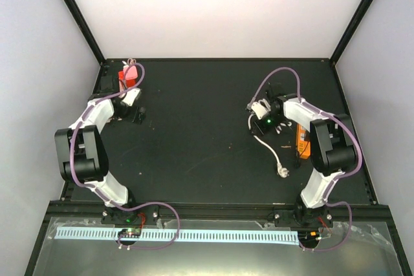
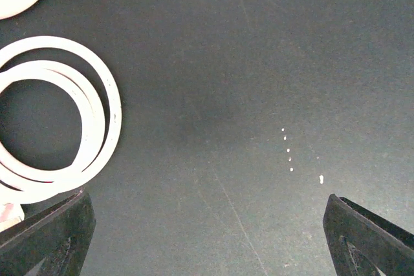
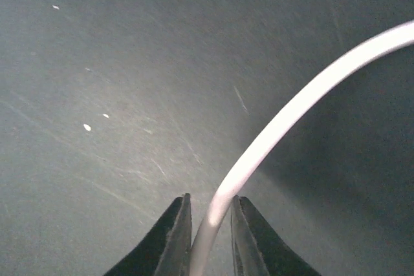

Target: Pull the plug off the socket

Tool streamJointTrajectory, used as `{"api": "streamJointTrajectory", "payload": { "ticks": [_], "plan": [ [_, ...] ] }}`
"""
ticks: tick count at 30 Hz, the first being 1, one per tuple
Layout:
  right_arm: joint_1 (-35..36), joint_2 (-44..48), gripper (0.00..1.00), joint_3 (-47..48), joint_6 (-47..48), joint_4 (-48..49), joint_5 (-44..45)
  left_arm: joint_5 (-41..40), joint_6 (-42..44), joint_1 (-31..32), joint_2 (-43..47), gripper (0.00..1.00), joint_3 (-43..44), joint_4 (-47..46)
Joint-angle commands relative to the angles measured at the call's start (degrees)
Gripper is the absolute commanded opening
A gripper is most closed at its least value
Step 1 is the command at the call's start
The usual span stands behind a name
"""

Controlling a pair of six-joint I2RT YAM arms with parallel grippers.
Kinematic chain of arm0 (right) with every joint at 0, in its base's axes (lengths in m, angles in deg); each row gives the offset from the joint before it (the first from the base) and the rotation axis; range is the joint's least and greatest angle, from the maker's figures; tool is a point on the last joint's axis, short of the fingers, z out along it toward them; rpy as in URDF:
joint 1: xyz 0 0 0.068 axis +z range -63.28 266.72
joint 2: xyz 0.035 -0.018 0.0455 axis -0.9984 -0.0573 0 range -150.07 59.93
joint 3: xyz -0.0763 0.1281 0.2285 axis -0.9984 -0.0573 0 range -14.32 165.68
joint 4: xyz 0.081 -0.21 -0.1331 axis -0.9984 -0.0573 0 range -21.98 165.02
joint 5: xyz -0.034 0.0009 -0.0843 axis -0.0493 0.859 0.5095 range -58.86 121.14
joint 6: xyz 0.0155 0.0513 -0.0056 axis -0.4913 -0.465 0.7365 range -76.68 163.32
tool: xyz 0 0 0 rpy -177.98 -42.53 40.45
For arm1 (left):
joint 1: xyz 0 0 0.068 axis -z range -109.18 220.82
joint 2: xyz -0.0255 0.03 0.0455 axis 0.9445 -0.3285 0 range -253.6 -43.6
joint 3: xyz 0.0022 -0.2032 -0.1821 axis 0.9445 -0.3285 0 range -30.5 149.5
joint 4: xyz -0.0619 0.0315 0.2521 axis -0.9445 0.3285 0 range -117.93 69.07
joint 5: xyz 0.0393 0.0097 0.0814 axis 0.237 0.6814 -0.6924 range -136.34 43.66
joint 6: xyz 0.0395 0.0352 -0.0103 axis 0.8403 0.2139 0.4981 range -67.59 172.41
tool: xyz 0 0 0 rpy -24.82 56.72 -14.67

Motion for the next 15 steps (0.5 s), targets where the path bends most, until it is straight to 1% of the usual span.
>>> {"api": "streamJointTrajectory", "payload": {
  "ticks": [1, 7, 12, 15],
  "plan": [
    [2.66, -1.55, 0.18, 3.48, -1.16, 0.56, -4.92, 2.97, 1.14, -0.01, 2.85, 0.99, 0.76, 2.08],
    [6.65, -4.89, 0.03, 6.5, -1.79, 0.08, -6.98, 4.6, 1.44, 0.04, 5.08, 0.99, 0.16, 3.16],
    [9.16, -5.65, 0.03, 8.3, -2.41, 1.46, -11.04, 6.26, 2.2, 0.03, 6.76, 0.99, -0.3, 3.73],
    [10.75, -7.61, 0.03, 11.02, -2.53, 0.98, -13.08, 8.93, 2.85, 0.1, 7.52, 0.99, -0.39, 4.75]
  ]
}}
